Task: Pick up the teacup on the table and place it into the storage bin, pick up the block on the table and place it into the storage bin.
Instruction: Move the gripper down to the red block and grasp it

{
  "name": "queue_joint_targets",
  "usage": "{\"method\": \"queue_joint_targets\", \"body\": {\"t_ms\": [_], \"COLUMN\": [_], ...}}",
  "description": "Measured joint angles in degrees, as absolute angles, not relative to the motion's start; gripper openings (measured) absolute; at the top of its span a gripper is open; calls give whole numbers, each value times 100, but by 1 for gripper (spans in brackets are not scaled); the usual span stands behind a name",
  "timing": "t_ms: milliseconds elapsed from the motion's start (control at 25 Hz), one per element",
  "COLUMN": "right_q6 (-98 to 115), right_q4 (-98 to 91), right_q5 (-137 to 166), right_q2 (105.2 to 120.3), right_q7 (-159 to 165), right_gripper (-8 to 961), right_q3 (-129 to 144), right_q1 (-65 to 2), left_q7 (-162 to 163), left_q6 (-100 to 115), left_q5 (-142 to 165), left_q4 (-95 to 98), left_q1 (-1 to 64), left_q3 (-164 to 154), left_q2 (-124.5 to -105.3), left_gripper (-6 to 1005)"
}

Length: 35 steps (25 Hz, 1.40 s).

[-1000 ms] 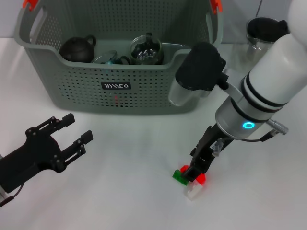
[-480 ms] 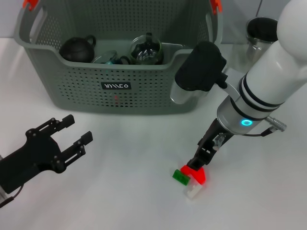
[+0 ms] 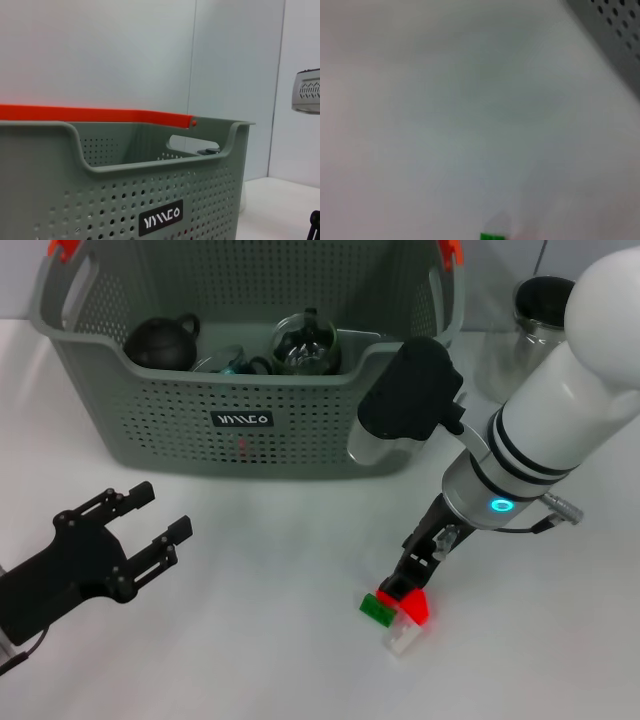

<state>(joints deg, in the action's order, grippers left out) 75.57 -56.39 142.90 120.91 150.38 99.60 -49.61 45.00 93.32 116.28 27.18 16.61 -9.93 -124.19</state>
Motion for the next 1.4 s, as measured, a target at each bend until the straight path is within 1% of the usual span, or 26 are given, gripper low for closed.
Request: {"method": "queue_joint_targets", "body": {"t_ms": [520, 800, 1080, 1400], "right_q6": [7283, 7494, 7378, 7043], "right_q4": [-5173, -5593, -5701, -5661], "right_q5": [14181, 14211, 14175, 14016], "right_q2": [12089, 12026, 12078, 12093], "right_q7": [15119, 15253, 15176, 15181], "right_gripper": [669, 668, 668, 669], "right_q3": [10046, 9978, 10150, 10328], "right_q1": [-5102, -4969, -4914, -4901], "left_q7": [4500, 4500, 4500, 4500], "left_q6": [9322, 9312, 9254, 9254], "left_q5": [11637, 11637, 11637, 11637], "left_q4": [2716, 2716, 2713, 2703], "left_q1": [1670, 1657, 1661, 1653], "left_q3": [-993, -993, -1004, -993], "left_q2": [-12419, -12419, -12419, -12419], "left_gripper": [629, 628, 629, 629]}}
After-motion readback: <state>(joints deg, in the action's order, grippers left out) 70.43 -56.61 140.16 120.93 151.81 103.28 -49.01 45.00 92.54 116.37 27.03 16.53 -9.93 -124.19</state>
